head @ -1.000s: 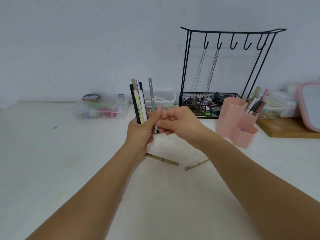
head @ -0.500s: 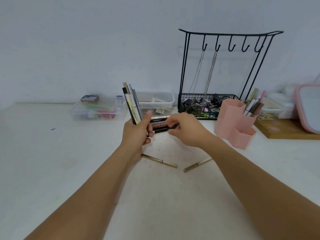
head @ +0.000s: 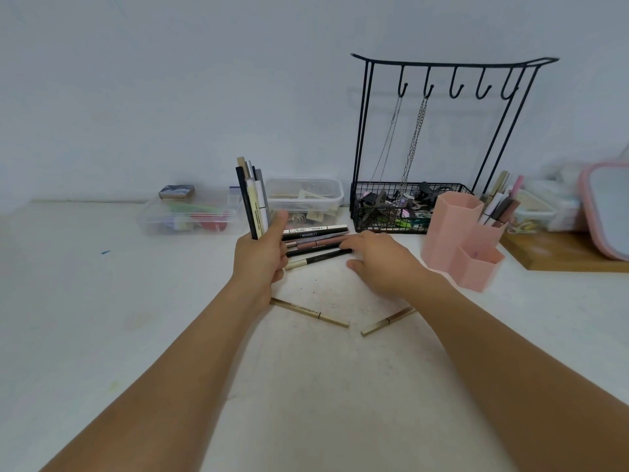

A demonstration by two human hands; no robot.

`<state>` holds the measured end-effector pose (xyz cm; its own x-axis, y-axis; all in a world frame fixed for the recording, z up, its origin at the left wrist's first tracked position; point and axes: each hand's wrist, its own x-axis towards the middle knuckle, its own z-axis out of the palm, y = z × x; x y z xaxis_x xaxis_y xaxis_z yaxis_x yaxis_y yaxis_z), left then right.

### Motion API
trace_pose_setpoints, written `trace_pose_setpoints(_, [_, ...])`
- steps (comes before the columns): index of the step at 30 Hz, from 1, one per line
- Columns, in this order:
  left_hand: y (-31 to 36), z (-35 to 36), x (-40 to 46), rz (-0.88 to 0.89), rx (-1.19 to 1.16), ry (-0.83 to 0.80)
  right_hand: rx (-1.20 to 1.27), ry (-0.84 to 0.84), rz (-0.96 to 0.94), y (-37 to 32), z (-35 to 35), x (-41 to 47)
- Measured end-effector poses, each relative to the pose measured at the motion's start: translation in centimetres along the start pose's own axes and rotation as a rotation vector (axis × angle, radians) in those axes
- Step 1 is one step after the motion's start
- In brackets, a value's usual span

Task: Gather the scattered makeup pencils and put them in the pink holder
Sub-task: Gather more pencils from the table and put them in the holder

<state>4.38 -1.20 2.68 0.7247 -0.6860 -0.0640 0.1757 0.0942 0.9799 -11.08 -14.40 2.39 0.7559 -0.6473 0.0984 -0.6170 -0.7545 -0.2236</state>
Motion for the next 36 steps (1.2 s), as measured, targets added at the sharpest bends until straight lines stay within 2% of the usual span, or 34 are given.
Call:
trace_pose_setpoints(5, [-0.2, 0.1, -0.1, 0.0, 0.008, -0.015, 0.032, 0.067, 0.011, -0.3, -0.3, 0.2])
trace_pose_setpoints(9, [-0.1, 0.2, -0.2, 0.009, 0.01, 0.002, 0.186, 0.013, 0.036, -0.2, -1.4, 0.1])
trace_pose_setpoints(11, [0.0, 0.3, -0.4, 0.013, 0.001, -0.007, 0.359, 0.006, 0.101, -0.3, -2.1, 0.0])
trace_pose_setpoints(14, [0.0, 0.5, -0.6, 0.034, -0.037, -0.056, 0.753, -0.022, 0.182, -1.1, -3.2, -0.5])
trace_pose_setpoints(17, [0.0, 0.8, -0.9, 0.069, -0.076, -0.121, 1.026, -0.032, 0.088, -3.2, -3.6, -1.0])
trace_pose_setpoints(19, [-0.1, 1.0, -1.0, 0.088, -0.091, -0.157, 1.09, -0.021, 0.021, -4.9, -3.2, -1.2])
trace_pose_setpoints(26, [-0.7, 0.9, -1.1, 0.085, -0.036, -0.125, 1.074, 0.116, -0.053, -7.4, -0.8, -1.7])
trace_pose_setpoints(31, [-1.0, 0.5, -0.4, 0.106, 0.044, -0.03, 1.108, 0.065, -0.074, -7.4, 0.0, -1.6])
trace_pose_setpoints(33, [-0.8, 0.2, 0.0, 0.111, 0.035, 0.011, 0.946, 0.099, -0.082, -6.3, 0.1, -1.1])
trace_pose_setpoints(36, [-0.4, -0.3, 0.5, 0.083, -0.03, 0.094, 0.382, 0.17, -0.039, -3.5, 0.2, -0.2])
